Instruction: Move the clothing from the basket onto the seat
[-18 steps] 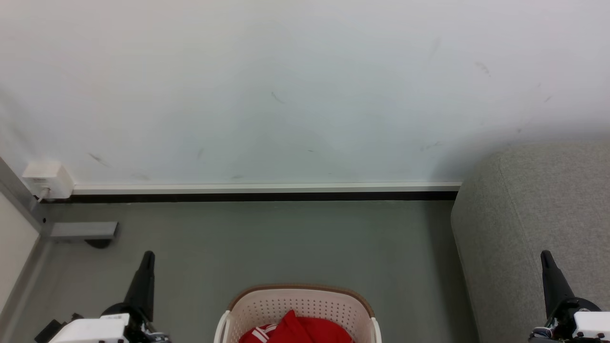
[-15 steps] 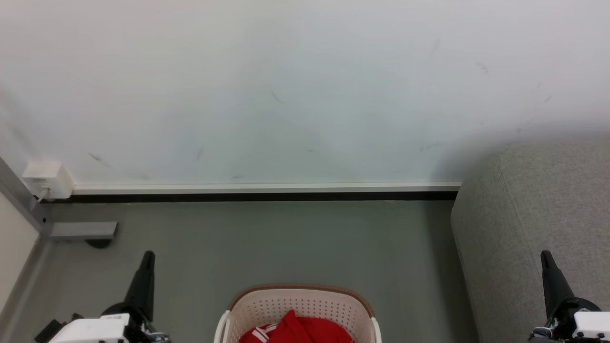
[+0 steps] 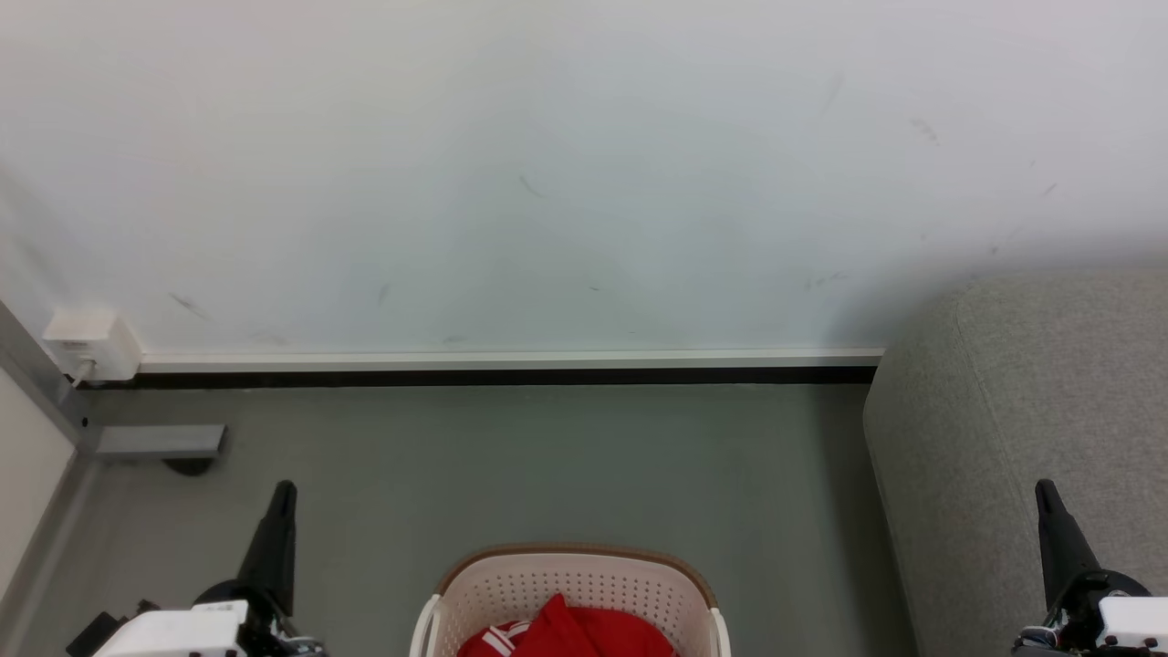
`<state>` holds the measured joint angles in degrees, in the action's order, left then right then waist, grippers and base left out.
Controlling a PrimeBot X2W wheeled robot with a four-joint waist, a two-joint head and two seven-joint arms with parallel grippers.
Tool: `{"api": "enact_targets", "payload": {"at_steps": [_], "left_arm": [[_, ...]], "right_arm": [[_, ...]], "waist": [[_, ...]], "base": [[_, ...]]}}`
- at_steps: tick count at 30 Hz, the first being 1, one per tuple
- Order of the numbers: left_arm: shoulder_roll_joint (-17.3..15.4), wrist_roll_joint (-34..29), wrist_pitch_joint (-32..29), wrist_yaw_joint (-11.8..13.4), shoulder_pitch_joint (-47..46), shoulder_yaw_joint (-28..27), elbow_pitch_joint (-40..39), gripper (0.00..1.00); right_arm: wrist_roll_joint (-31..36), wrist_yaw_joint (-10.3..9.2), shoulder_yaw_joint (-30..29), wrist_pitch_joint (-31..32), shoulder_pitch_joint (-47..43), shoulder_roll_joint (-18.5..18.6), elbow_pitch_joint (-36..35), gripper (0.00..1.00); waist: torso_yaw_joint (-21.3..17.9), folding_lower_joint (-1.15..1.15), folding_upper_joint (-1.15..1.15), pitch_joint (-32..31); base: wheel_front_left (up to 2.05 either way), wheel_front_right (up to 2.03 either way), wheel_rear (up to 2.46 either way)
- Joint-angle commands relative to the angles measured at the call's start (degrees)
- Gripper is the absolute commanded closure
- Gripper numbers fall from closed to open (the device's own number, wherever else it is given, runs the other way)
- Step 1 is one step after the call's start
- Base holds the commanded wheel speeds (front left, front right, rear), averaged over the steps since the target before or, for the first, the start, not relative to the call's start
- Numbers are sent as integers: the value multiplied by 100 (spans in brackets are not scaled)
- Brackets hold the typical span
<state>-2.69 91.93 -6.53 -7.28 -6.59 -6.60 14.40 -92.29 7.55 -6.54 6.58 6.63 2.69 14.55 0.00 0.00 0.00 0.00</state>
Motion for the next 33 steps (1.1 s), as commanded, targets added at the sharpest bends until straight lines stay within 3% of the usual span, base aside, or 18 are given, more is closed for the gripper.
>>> {"api": "enact_targets", "payload": {"at_steps": [1,33], "left_arm": [[-40,77,-28,-28,-33,-11,-15,100],[-40,77,-29,-28,-33,-11,-15,100]], "right_arm": [[-7,-13,-22,21,31,41,-29,100],[-7,-13,-22,21,31,41,-29,100]], "waist": [[0,0,0,0],[0,0,0,0]], "base": [[0,0,0],[0,0,0]]}}
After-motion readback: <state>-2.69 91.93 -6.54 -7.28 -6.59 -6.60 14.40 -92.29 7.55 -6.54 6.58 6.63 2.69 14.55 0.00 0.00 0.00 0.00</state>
